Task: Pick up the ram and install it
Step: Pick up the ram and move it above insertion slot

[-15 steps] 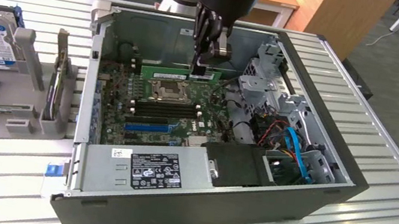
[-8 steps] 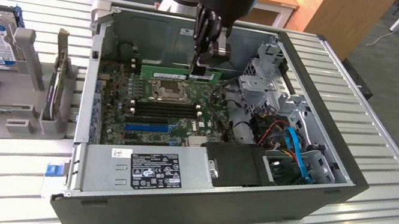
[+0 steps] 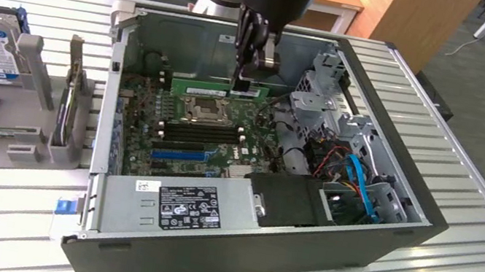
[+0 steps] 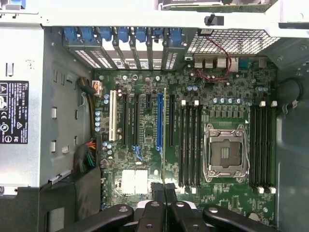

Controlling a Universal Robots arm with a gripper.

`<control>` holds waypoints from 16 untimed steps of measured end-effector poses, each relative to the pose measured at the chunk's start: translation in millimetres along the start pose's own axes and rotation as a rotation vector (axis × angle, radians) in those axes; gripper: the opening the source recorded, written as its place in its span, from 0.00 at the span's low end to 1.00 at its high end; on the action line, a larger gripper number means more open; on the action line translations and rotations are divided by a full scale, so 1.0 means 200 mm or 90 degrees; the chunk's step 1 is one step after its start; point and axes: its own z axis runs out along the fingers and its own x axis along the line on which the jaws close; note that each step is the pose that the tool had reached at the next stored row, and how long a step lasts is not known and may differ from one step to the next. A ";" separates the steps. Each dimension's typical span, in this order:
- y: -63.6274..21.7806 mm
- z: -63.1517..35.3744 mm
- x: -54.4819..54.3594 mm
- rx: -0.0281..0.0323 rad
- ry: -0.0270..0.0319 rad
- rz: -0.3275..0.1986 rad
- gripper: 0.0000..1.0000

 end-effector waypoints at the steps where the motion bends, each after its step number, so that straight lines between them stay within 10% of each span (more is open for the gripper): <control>1: 0.000 -0.001 0.00 -0.0001 0.0002 0.000 0.12; 16: 0.001 0.005 -0.10 -0.0001 0.0001 0.000 0.12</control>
